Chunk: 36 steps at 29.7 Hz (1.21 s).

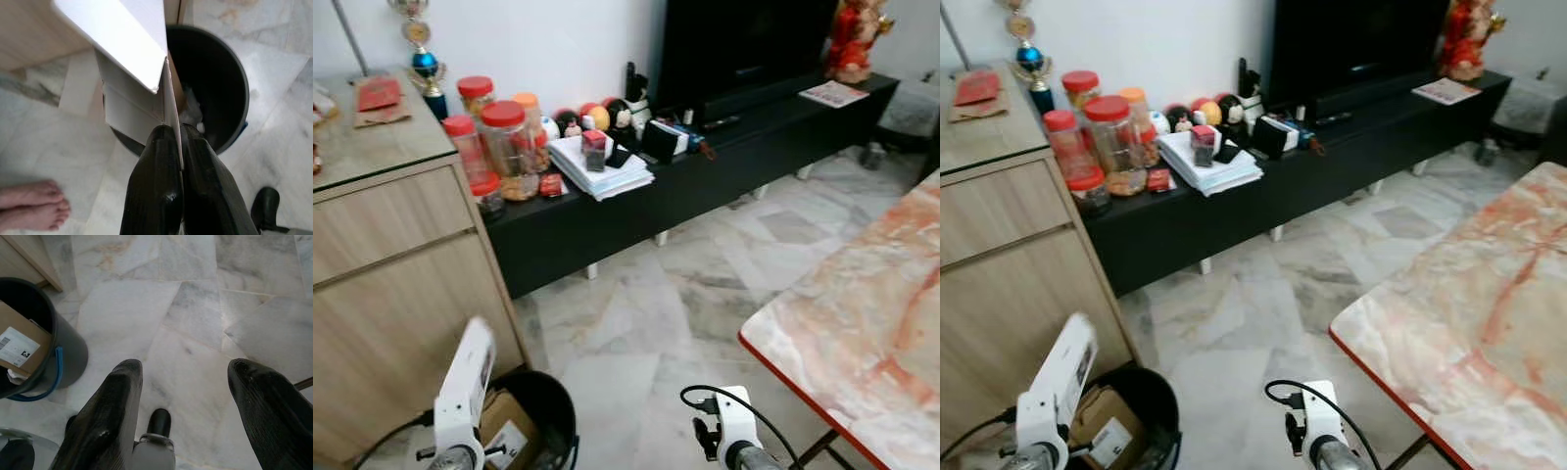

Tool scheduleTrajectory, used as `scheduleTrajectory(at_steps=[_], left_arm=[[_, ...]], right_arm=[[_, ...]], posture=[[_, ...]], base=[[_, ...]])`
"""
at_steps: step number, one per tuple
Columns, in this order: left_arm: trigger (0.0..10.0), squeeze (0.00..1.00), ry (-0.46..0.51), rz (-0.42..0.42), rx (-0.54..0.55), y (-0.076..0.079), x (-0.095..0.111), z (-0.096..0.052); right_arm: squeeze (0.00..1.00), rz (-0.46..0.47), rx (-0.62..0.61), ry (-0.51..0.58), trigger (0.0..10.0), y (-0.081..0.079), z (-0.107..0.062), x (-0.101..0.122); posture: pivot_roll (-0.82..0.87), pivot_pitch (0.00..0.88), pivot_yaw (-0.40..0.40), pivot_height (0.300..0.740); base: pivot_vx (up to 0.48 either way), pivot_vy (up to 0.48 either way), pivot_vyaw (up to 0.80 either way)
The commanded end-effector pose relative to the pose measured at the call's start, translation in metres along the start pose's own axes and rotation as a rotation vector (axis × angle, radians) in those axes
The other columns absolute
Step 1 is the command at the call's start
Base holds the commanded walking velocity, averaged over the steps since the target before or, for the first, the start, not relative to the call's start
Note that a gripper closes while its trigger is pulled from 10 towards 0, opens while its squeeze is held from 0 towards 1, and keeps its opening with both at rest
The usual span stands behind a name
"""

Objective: Picking trash to rubbish bin

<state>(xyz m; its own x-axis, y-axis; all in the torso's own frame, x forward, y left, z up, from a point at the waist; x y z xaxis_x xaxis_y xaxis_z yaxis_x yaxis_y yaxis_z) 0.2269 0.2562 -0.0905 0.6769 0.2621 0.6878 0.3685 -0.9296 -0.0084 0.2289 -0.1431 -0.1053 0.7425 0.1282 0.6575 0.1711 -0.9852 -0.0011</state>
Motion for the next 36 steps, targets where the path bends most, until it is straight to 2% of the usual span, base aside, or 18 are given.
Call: scheduleTrajectory(at_steps=[1, 10, 12, 20, 22, 24, 25, 30, 32, 36], left_arm=[[10.0, 0.0, -0.019, 0.01, 0.009, -0.004, -0.003, 0.0], [10.0, 0.0, -0.055, -0.028, -0.053, 0.006, -0.005, 0.0], [10.0, 0.0, -0.055, -0.089, -0.073, 0.008, -0.004, 0.001], [10.0, 0.0, -0.035, -0.204, -0.13, 0.015, 0.007, 0.002], [10.0, 0.0, -0.019, -0.277, -0.172, 0.021, 0.013, 0.003], [10.0, 0.0, -0.017, -0.297, -0.18, 0.023, 0.014, 0.003], [10.0, 0.0, -0.016, -0.355, -0.203, 0.026, 0.016, 0.003], [10.0, 0.0, -0.01, -0.411, -0.236, 0.031, 0.019, 0.002], [10.0, 0.0, 0.0, -0.467, -0.274, 0.035, 0.022, 0.002], [10.0, 0.0, 0.004, -0.498, -0.3, 0.037, 0.024, 0.001]], right_arm=[[0.0, 0.001, 0.016, 0.001, 10.0, -0.005, 0.001, 0.001], [0.0, 0.001, 0.026, 0.004, 10.0, -0.006, 0.001, 0.002], [0.0, 0.001, 0.028, 0.005, 10.0, -0.006, 0.001, 0.003], [0.0, -0.002, 0.027, 0.018, 10.0, -0.006, 0.002, 0.007], [0.0, -0.002, 0.025, 0.027, 10.0, -0.006, 0.002, 0.01], [0.0, -0.002, 0.024, 0.029, 10.0, -0.005, 0.002, 0.011], [0.0, -0.003, 0.023, 0.034, 10.0, -0.005, 0.003, 0.013], [0.0, -0.005, 0.023, 0.041, 10.0, -0.005, 0.003, 0.015], [0.0, -0.006, 0.021, 0.044, 10.0, -0.005, 0.003, 0.016], [0.0, -0.008, 0.02, 0.044, 10.0, -0.004, 0.003, 0.015]], posture=[[-0.03, 0.0, -0.038, 0.74], [-0.03, 0.0, -0.045, 0.74], [-0.03, 0.0, -0.046, 0.74], [-0.03, 0.0, -0.049, 0.74], [-0.03, 0.0, -0.05, 0.74], [-0.03, 0.0, -0.05, 0.74], [-0.03, 0.0, -0.052, 0.74], [-0.03, 0.0, -0.054, 0.74], [-0.03, 0.0, -0.055, 0.74], [-0.03, 0.0, -0.056, 0.74]], base=[[0.0, 0.0, 0.0], [0.0, 0.0, 0.0], [0.0, 0.0, 0.0], [0.0, 0.0, 0.0], [0.0, 0.0, 0.0], [0.0, 0.0, 0.0], [0.0, 0.0, 0.0], [0.0, 0.0, 0.0], [0.0, 0.0, 0.0], [0.0, 0.0, 0.0]])
Point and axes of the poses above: a point about 5 cm out from each wrist's last joint towards the gripper, its own z axis pointing out of the wrist towards the gripper, its own x axis along the axis of the wrist's last joint, y = z × x, the point moved 4 cm from there along z, pointing out of the wrist towards the gripper, and after that the axes turned 4 degrees about -z, right-handed, at the moved point
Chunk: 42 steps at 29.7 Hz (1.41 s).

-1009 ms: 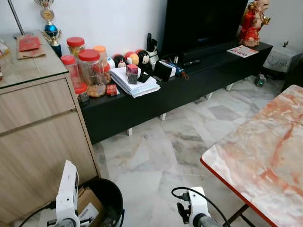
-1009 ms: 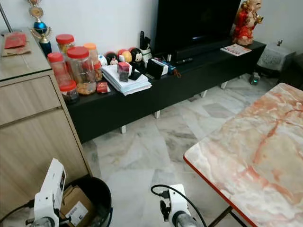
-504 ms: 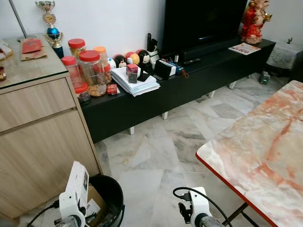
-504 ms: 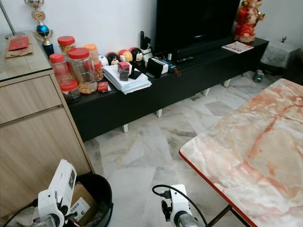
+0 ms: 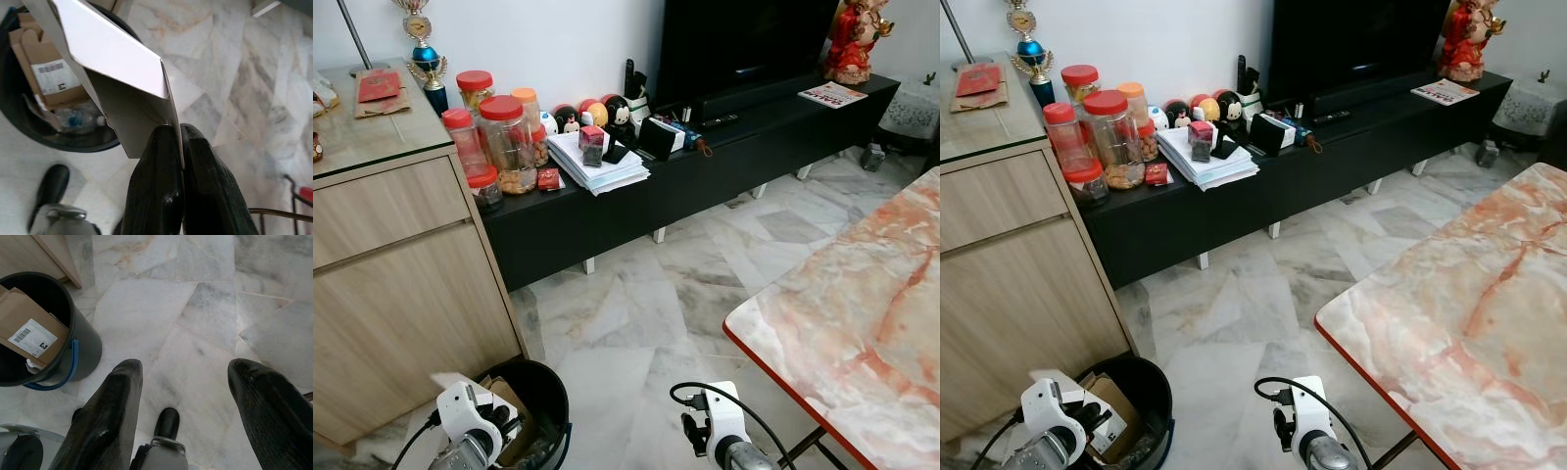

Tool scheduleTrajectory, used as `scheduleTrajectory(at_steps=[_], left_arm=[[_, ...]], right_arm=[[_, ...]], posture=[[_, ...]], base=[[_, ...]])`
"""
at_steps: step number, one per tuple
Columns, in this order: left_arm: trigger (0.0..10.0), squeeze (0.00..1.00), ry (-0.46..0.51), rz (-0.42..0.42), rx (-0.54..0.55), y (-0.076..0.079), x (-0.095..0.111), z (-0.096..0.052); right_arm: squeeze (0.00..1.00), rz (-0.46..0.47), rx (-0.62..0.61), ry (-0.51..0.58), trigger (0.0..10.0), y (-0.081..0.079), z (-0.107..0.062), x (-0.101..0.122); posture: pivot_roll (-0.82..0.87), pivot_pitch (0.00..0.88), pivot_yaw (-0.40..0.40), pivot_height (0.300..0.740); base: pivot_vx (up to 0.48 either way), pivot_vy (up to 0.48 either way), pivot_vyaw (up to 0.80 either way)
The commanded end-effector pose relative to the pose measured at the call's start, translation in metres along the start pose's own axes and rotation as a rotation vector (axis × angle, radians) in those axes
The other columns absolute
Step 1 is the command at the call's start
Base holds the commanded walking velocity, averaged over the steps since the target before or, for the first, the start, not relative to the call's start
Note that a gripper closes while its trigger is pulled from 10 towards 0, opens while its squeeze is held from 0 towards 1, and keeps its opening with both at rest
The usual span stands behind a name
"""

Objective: Picking trash to rubbish bin

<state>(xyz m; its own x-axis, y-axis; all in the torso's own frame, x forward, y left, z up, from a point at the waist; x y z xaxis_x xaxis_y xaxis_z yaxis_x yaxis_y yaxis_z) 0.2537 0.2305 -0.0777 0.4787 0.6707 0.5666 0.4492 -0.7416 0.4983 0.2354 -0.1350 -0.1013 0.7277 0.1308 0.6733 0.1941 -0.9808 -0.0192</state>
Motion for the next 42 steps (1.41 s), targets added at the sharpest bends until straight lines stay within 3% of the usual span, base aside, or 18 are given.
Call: scheduleTrajectory(at_steps=[1, 9, 11, 19, 21, 30, 32, 34, 37, 42], left_arm=[[10.0, 0.0, 0.005, -0.021, -0.019, 0.004, 0.002, 0.001], [10.0, 0.0, 0.028, -0.063, -0.028, 0.003, 0.005, 0.0], [10.0, 0.0, 0.081, -0.161, -0.054, 0.003, 0.015, 0.0], [10.0, 0.0, 0.084, -0.148, -0.099, 0.013, 0.019, 0.002], [10.0, 0.0, 0.084, -0.135, -0.127, 0.021, 0.02, 0.004], [10.0, 0.0, 0.048, 0.127, -0.229, 0.057, 0.02, 0.011], [10.0, 0.0, 0.046, 0.147, -0.251, 0.064, 0.021, 0.012], [10.0, 0.0, 0.049, 0.143, -0.261, 0.068, 0.022, 0.012], [10.0, 0.0, 0.087, 0.009, -0.271, 0.071, 0.03, 0.013], [10.0, 0.0, 0.118, -0.096, -0.26, 0.066, 0.036, 0.012]], right_arm=[[0.0, -0.003, -0.01, 0.023, 10.0, 0.003, 0.001, 0.007], [0.0, -0.004, -0.013, 0.024, 10.0, 0.004, 0.001, 0.007], [0.0, -0.005, -0.01, 0.029, 10.0, 0.004, 0.001, 0.008], [0.0, -0.008, -0.009, 0.039, 10.0, 0.003, 0.001, 0.011], [0.0, -0.011, -0.009, 0.046, 10.0, 0.002, 0.002, 0.013], [0.0, -0.009, -0.017, 0.071, 10.0, 0.003, 0.003, 0.02], [0.0, -0.01, -0.019, 0.077, 10.0, 0.003, 0.003, 0.022], [0.0, -0.009, -0.02, 0.08, 10.0, 0.003, 0.003, 0.023], [0.0, -0.009, -0.018, 0.084, 10.0, 0.003, 0.003, 0.025], [0.0, -0.007, -0.016, 0.089, 10.0, 0.002, 0.003, 0.026]], posture=[[-0.03, 0.0, -0.056, 0.74], [-0.03, 0.0, -0.058, 0.74], [-0.02, 0.0, -0.061, 0.74], [-0.02, 0.0, -0.064, 0.74], [-0.02, 0.0, -0.064, 0.74], [-0.02, 0.0, -0.067, 0.74], [-0.02, 0.0, -0.067, 0.74], [-0.02, 0.0, -0.067, 0.74], [-0.02, 0.0, -0.067, 0.74], [-0.02, 0.0, -0.066, 0.74]], base=[[0.0, 0.0, 0.0], [0.0, 0.0, 0.0], [0.0, 0.0, 0.0], [0.0, 0.0, 0.0], [0.0, 0.0, 0.0], [0.0, 0.0, 0.0], [0.0, 0.0, 0.0], [0.0, 0.0, 0.0], [0.0, 0.0, 0.0], [0.0, 0.0, 0.0]])
Point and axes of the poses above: a point about 5 cm out from each wrist's last joint towards the gripper, its own z axis pointing out of the wrist towards the gripper, its own x axis along the axis of the wrist's last joint, y = z × x, the point moved 4 cm from there along z, pointing out of the wrist towards the gripper, and after that the axes turned 4 degrees about -z, right-handed, at the moved point
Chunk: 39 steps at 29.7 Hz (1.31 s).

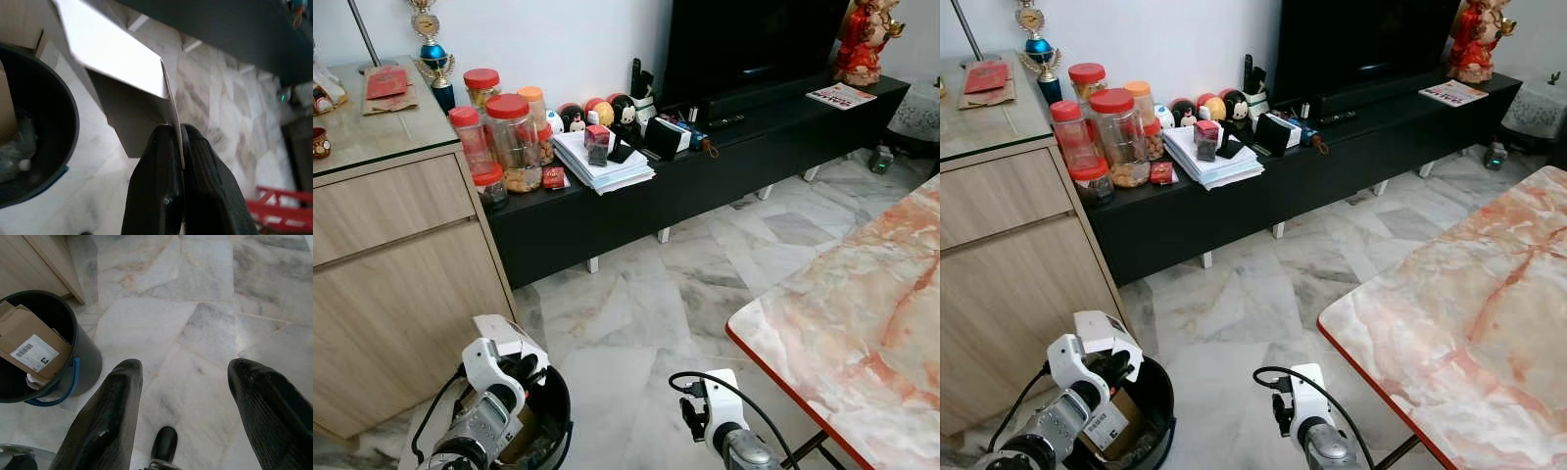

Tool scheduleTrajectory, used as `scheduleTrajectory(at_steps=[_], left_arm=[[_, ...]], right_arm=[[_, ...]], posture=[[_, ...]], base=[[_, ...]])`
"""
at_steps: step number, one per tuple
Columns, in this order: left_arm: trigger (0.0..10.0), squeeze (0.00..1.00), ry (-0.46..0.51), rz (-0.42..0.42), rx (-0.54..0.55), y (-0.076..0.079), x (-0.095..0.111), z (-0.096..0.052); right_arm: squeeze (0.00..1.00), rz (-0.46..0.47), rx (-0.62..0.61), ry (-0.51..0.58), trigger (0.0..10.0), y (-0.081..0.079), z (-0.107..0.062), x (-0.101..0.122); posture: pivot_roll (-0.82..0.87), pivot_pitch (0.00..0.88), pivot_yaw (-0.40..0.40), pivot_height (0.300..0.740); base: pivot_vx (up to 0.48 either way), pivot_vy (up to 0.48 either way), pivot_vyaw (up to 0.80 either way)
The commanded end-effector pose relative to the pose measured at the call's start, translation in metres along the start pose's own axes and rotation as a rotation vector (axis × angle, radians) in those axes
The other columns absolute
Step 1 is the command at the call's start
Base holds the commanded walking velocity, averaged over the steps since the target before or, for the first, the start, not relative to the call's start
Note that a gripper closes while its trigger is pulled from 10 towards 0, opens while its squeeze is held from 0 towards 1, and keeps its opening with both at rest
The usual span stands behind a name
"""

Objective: Picking trash to rubbish bin

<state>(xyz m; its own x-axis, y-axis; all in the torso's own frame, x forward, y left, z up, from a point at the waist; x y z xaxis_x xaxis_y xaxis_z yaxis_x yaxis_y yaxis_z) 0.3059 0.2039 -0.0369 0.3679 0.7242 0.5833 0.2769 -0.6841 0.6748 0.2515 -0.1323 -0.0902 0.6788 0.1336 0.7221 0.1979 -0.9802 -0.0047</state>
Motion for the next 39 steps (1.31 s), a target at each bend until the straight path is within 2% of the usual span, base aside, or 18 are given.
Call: scheduleTrajectory(at_steps=[1, 6, 9, 10, 11, 13, 15, 25, 30, 33, 39], left_arm=[[10.0, 0.0, 0.021, -0.033, -0.008, 0.002, 0.006, 0.001], [10.0, 0.0, 0.029, -0.058, -0.002, -0.002, 0.007, -0.001], [10.0, 0.0, 0.003, -0.033, 0.0, -0.003, 0.003, -0.001], [10.0, 0.0, -0.073, 0.079, 0.016, -0.005, -0.009, -0.002], [10.0, 0.0, -0.094, 0.119, 0.022, -0.006, -0.012, -0.003], [10.0, 0.0, -0.167, 0.283, 0.06, -0.012, -0.024, -0.006], [10.0, 0.0, -0.215, 0.388, 0.077, -0.018, -0.031, -0.009], [10.0, 0.0, -0.243, 0.441, 0.154, -0.039, -0.03, -0.018], [10.0, 0.0, -0.237, 0.428, 0.18, -0.046, -0.028, -0.022], [10.0, 0.0, -0.246, 0.387, 0.203, -0.056, -0.031, -0.028], [10.0, 0.0, -0.29, 0.383, 0.201, -0.059, -0.038, -0.032]], right_arm=[[0.0, 0.004, -0.008, 0.019, 10.0, 0.002, 0.001, 0.006], [0.0, 0.001, -0.006, 0.017, 10.0, 0.001, 0.001, 0.005], [0.0, 0.002, -0.006, 0.017, 10.0, 0.001, 0.001, 0.004], [0.0, 0.004, -0.007, 0.015, 10.0, 0.001, 0.001, 0.004], [0.0, 0.004, -0.008, 0.015, 10.0, 0.002, 0.0, 0.004], [0.0, 0.005, -0.008, 0.015, 10.0, 0.002, 0.0, 0.004], [0.0, 0.005, -0.007, 0.014, 10.0, 0.001, 0.0, 0.004], [0.0, 0.001, 0.004, 0.006, 10.0, -0.002, 0.0, 0.001], [0.0, 0.0, 0.006, 0.005, 10.0, -0.003, 0.0, 0.001], [0.0, -0.001, 0.008, 0.003, 10.0, -0.003, 0.0, 0.0], [0.0, -0.005, 0.011, 0.001, 10.0, -0.004, 0.0, -0.001]], posture=[[-0.02, 0.0, -0.066, 0.74], [-0.02, 0.0, -0.066, 0.74], [-0.02, 0.0, -0.066, 0.74], [-0.02, 0.0, -0.066, 0.74], [-0.02, 0.0, -0.066, 0.74], [-0.02, 0.0, -0.066, 0.74], [-0.02, 0.0, -0.058, 0.74], [-0.02, 0.0, -0.047, 0.74], [-0.02, 0.0, -0.044, 0.74], [-0.02, 0.0, -0.041, 0.74], [-0.02, 0.0, -0.044, 0.74]], base=[[0.0, 0.0, 0.0], [0.0, 0.0, 0.0], [0.0, 0.0, 0.0], [0.0, 0.0, 0.0], [0.0, 0.0, 0.0], [0.0, 0.0, 0.0], [0.0, 0.0, 0.0], [0.0, 0.0, 0.0], [0.0, 0.0, 0.0], [0.0, 0.0, 0.0], [0.0, 0.0, 0.0]])
Point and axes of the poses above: a point about 5 cm out from each wrist's last joint towards the gripper, its own z axis pointing out of the wrist towards the gripper, its own x axis along the axis of the wrist's last joint, y = z × x, the point moved 4 cm from there along z, pointing out of the wrist towards the gripper, and after that the axes turned 4 degrees about -z, right-handed, at the moved point
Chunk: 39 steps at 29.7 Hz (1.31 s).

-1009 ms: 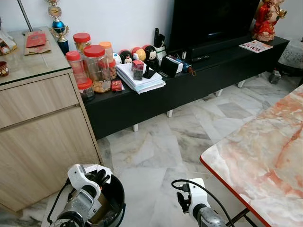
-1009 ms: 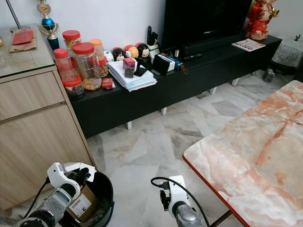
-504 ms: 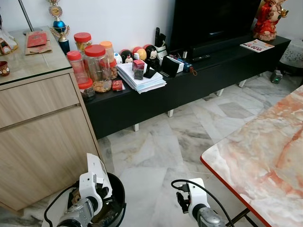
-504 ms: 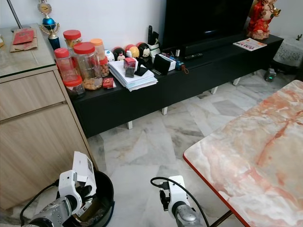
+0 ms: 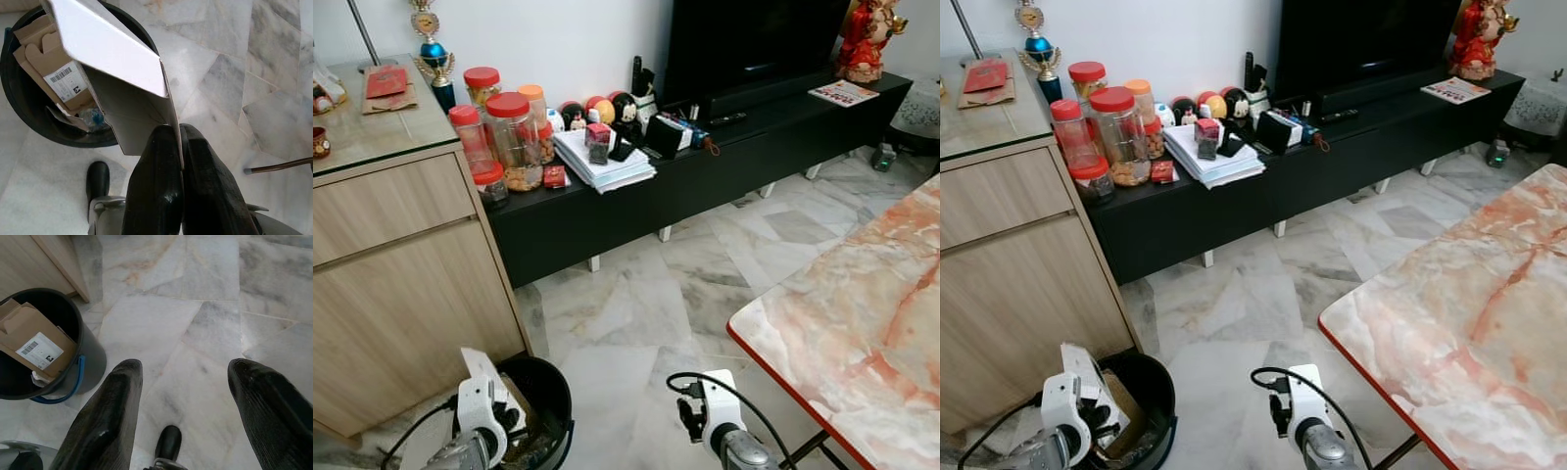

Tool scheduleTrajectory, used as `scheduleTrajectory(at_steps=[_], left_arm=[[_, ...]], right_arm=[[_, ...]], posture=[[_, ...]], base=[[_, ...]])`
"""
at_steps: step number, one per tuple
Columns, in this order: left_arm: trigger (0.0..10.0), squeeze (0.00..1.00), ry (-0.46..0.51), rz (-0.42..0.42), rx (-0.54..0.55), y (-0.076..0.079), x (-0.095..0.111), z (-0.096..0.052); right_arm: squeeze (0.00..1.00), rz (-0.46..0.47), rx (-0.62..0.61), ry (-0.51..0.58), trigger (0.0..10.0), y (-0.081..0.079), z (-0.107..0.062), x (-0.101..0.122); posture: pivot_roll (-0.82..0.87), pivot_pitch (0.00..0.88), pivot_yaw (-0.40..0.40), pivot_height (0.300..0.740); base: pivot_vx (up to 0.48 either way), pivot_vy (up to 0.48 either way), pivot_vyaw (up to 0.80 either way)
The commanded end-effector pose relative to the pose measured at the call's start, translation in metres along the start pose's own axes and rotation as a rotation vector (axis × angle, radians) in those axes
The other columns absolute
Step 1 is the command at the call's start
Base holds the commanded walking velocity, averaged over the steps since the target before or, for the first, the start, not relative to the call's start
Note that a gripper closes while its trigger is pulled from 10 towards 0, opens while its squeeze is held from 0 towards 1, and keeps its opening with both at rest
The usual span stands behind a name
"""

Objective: Picking trash to rubbish bin

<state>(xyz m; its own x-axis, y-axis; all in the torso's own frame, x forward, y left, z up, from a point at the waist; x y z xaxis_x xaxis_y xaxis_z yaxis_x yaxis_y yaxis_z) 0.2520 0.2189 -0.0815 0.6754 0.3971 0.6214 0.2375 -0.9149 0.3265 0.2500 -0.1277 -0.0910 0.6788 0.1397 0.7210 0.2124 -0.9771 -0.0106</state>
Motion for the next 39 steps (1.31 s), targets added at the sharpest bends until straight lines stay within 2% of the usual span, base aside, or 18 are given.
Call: scheduleTrajectory(at_steps=[1, 10, 11, 12, 22, 23, 24, 28, 32, 34, 36, 37, 39], left_arm=[[10.0, 0.0, -0.031, 0.012, -0.001, -0.003, -0.005, -0.001], [10.0, 0.0, -0.064, 0.012, -0.006, -0.002, -0.013, -0.001], [10.0, 0.84, -0.064, 0.011, -0.008, -0.001, -0.013, -0.001], [10.0, 1.0, -0.063, 0.011, -0.009, -0.001, -0.013, -0.001], [10.0, 1.0, -0.062, 0.001, -0.002, -0.002, -0.014, -0.002], [10.0, 0.43, -0.061, 0.002, -0.002, -0.002, -0.014, -0.002], [10.0, 0.0, -0.058, 0.003, 0.004, -0.003, -0.014, -0.002], [10.0, 0.0, -0.052, 0.0, 0.015, -0.005, -0.013, -0.002], [10.0, 0.0, -0.025, 0.019, 0.069, -0.015, -0.008, -0.004], [10.0, 0.0, 0.007, 0.078, 0.169, -0.03, -0.002, -0.008], [10.0, 0.0, 0.007, 0.078, 0.169, -0.03, -0.002, -0.008], [10.0, 0.0, 0.023, 0.137, 0.25, -0.041, 0.002, -0.012], [10.0, 0.0, 0.023, 0.137, 0.25, -0.041, 0.002, -0.012]], right_arm=[[0.0, 0.001, -0.004, 0.003, 10.0, 0.001, 0.0, 0.0], [0.0, -0.002, -0.006, 0.002, 10.0, 0.002, 0.0, 0.0], [0.0, -0.003, -0.006, 0.002, 10.0, 0.003, 0.0, 0.0], [0.0, -0.003, -0.006, 0.002, 10.0, 0.003, 0.0, 0.0], [0.0, -0.002, -0.006, -0.001, 10.0, 0.003, -0.001, -0.001], [0.0, -0.002, -0.007, -0.001, 10.0, 0.003, -0.001, -0.001], [0.0, -0.002, -0.007, -0.001, 10.0, 0.004, -0.001, -0.001], [0.0, -0.001, -0.008, 0.0, 10.0, 0.004, -0.001, -0.001], [0.0, 0.0, -0.009, 0.003, 10.0, 0.004, -0.001, 0.0], [0.0, 0.002, -0.009, 0.004, 10.0, 0.003, -0.001, 0.0], [0.0, 0.002, -0.009, 0.004, 10.0, 0.003, -0.001, 0.0], [0.0, 0.005, -0.009, 0.004, 10.0, 0.003, 0.0, 0.0], [0.0, 0.005, -0.009, 0.004, 10.0, 0.003, 0.0, 0.0]], posture=[[-0.02, 0.0, -0.044, 0.74], [-0.02, 0.0, -0.046, 0.74], [-0.02, 0.0, -0.048, 0.74], [-0.02, 0.0, -0.05, 0.74], [-0.02, 0.0, -0.054, 0.74], [-0.02, 0.0, -0.054, 0.74], [-0.02, 0.0, -0.054, 0.74], [-0.02, 0.0, -0.054, 0.74], [-0.01, 0.0, -0.055, 0.74], [-0.01, 0.0, -0.055, 0.74], [-0.01, 0.0, -0.055, 0.74], [-0.01, 0.0, -0.055, 0.74], [-0.01, 0.0, -0.055, 0.74]], base=[[0.0, 0.0, 0.0], [0.0, 0.0, 0.0], [0.0, 0.0, 0.0], [0.0, 0.0, 0.0], [0.0, 0.0, 0.0], [0.0, 0.0, 0.0], [0.0, 0.0, 0.0], [0.0, 0.0, 0.0], [0.0, 0.0, 0.0], [0.0, 0.0, 0.0], [0.0, 0.0, 0.0], [0.0, 0.0, 0.0], [0.0, 0.0, 0.0]])
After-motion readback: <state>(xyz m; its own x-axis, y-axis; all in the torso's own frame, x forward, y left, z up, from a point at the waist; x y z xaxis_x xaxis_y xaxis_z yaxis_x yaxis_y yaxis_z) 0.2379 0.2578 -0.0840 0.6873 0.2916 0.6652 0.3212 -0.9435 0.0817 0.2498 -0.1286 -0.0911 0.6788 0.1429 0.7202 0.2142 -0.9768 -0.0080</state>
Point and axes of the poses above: a point about 5 cm out from each wrist's last joint towards the gripper, its own z axis pointing out of the wrist towards the gripper, its own x axis along the axis of the wrist's last joint, y = z × x, the point moved 4 cm from there along z, pointing out of the wrist towards the gripper, and after that the axes turned 4 degrees about -z, right-handed, at the moved point
